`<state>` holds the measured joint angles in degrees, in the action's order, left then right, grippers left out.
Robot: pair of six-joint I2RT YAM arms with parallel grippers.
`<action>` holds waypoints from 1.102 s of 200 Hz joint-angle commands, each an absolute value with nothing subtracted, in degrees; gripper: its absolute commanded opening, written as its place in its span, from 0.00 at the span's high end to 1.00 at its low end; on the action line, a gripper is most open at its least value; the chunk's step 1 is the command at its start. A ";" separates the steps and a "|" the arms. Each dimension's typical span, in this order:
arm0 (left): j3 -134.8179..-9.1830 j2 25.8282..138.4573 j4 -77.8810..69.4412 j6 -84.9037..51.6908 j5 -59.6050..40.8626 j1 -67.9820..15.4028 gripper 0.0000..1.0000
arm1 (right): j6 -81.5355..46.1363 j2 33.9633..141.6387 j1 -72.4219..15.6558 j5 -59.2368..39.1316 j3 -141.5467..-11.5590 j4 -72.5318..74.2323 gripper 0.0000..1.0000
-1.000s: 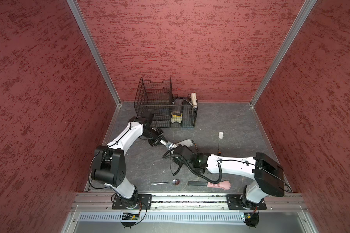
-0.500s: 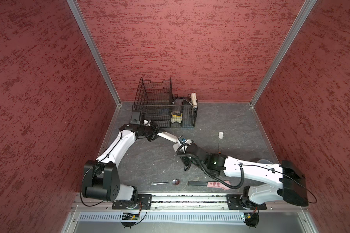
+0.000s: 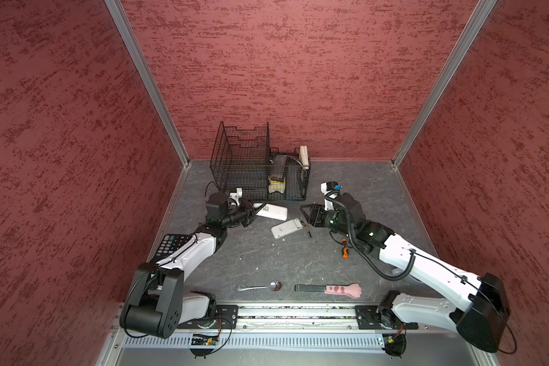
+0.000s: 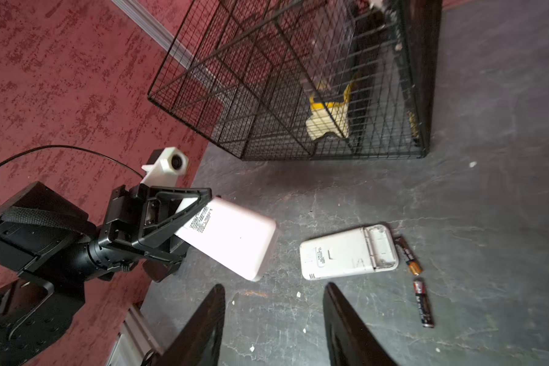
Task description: Unload the batteries from the remote control
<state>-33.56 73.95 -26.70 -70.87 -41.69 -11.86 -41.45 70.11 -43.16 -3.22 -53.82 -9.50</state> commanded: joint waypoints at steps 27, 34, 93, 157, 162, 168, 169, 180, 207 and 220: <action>-29.75 75.01 -47.79 -74.80 -40.05 -14.25 1.00 | -46.85 74.77 -42.55 -10.69 -57.50 -6.44 0.49; -29.37 75.49 -49.28 -75.19 -39.82 -14.59 1.00 | -47.57 75.09 -42.39 -11.12 -57.10 -5.03 0.49; -28.78 77.24 -52.87 -75.68 -39.64 -15.46 1.00 | -49.87 78.42 -42.08 -12.27 -57.59 -2.15 0.50; -28.72 77.45 -53.26 -75.34 -39.82 -16.00 1.00 | -50.19 81.80 -41.81 -13.62 -59.42 -0.74 0.50; -28.68 77.46 -53.26 -75.35 -39.74 -16.00 1.00 | -50.19 82.03 -41.76 -13.71 -59.56 -0.71 0.50; -28.60 77.50 -53.34 -75.43 -39.75 -16.08 1.00 | -50.19 82.24 -41.70 -13.83 -59.80 -0.61 0.50; -28.58 77.51 -53.35 -75.46 -39.69 -16.04 1.00 | -50.23 82.30 -41.68 -13.86 -59.78 -0.57 0.50; -28.51 77.58 -53.59 -75.57 -39.73 -16.08 1.00 | -50.20 82.68 -41.67 -14.13 -60.07 -0.57 0.51; -28.51 77.26 -53.38 -75.47 -39.73 -16.08 1.00 | -50.44 82.97 -41.51 -14.34 -60.14 -0.62 0.57; -28.47 77.07 -53.12 -75.38 -39.73 -15.96 1.00 | -50.38 82.97 -41.46 -14.59 -60.03 -0.78 0.58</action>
